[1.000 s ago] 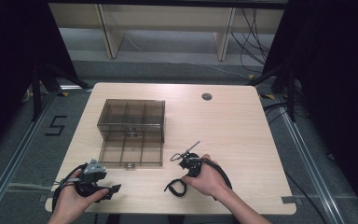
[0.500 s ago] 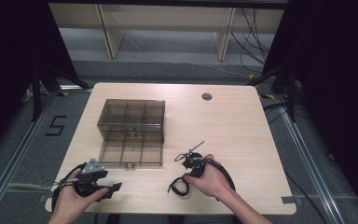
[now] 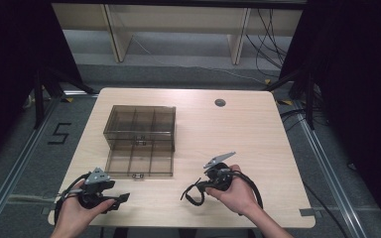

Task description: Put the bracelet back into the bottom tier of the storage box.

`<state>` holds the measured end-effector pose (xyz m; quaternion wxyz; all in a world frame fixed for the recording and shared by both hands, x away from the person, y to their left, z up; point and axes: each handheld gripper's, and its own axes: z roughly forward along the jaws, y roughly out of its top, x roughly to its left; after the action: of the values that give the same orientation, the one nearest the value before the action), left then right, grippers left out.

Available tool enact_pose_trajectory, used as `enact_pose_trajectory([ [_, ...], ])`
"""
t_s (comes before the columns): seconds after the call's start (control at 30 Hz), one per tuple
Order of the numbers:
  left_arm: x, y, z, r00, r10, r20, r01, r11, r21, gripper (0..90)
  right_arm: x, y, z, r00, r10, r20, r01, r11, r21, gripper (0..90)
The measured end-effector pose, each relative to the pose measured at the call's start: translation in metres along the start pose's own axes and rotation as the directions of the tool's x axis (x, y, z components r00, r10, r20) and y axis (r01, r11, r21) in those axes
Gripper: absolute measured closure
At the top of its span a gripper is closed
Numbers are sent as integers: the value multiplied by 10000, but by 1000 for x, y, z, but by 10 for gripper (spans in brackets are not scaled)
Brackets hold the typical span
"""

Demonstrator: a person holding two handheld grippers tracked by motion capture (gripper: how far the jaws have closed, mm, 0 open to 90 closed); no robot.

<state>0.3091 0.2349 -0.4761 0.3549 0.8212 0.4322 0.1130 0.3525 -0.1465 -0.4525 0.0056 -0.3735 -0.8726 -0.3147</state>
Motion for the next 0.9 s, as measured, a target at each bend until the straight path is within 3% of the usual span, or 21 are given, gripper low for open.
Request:
enact_pose_trajectory([
  [0.03,1,0,0,10000,8,-62,-8,10000,-2,269,-2,-2,-3,9996,-84,-254,79,9998,-197,854],
  [0.07,1,0,0,10000,11,-49,-11,10000,-37,270,-2,-3,-6,9999,8,-110,-12,9995,-320,854],
  [0.13,0,0,0,10000,10,-48,-10,10000,-39,270,-4,-8,-13,9995,-26,-321,-2,9964,-850,855],
  [0.23,0,1,-1,9999,116,19,-116,9999,-116,272,-5,-11,-16,9993,-6,-367,-38,9930,-1179,855],
  [0.27,-1,2,-1,10000,-48,-42,47,9998,-211,274,-7,-12,-18,9992,-35,-390,-19,9903,-1389,855],
  [0.3,-1,2,-1,9999,53,116,-48,9991,-415,275,-7,-13,-20,9996,43,-294,-89,9871,-1599,855],
  [0.33,-4,3,-1,9998,-140,109,146,9982,-576,278,-6,-14,-21,9981,343,-512,-430,9827,-1800,855],
  [0.37,-5,4,-1,9997,-158,199,171,9974,-702,281,-6,-14,-24,9983,390,-432,-464,9815,-1859,855],
  [0.4,-4,6,-4,9997,98,233,-82,9977,-673,286,-9,-15,-28,9996,166,-215,-211,9737,-2269,855],
  [0.53,-13,14,-6,9974,-9,721,89,9938,-1109,302,-9,-14,-34,9998,126,-182,-170,9637,-2663,855],
  [0.6,-21,20,-6,9946,-37,1036,187,9894,-1442,308,-9,-14,-37,9999,18,-171,-67,9567,-2909,855],
  [0.63,-24,24,-6,9933,47,1153,126,9889,-1482,311,-6,-14,-39,9995,185,-236,-247,9543,-2977,855],
  [0.77,-38,38,-2,9852,233,1698,30,9882,-1528,333,-8,-14,-44,9998,60,-177,-116,9432,-3319,855],
  [0.8,-42,42,0,9810,428,1891,-133,9878,-1549,340,-8,-15,-45,9999,116,-105,-144,9419,-3357,855],
  [0.83,-47,46,2,9776,323,2079,1,9880,-1543,344,-7,-15,-45,9999,119,-120,-153,9370,-3489,855],
  [0.87,-51,50,4,9730,421,2268,-62,9876,-1569,350,-7,-15,-47,9996,189,-211,-249,9407,-3385,855],
  [0.9,-55,54,7,9676,391,2495,12,9872,-1593,355,-5,-15,-48,9989,392,-239,-450,9378,-3442,855],
])
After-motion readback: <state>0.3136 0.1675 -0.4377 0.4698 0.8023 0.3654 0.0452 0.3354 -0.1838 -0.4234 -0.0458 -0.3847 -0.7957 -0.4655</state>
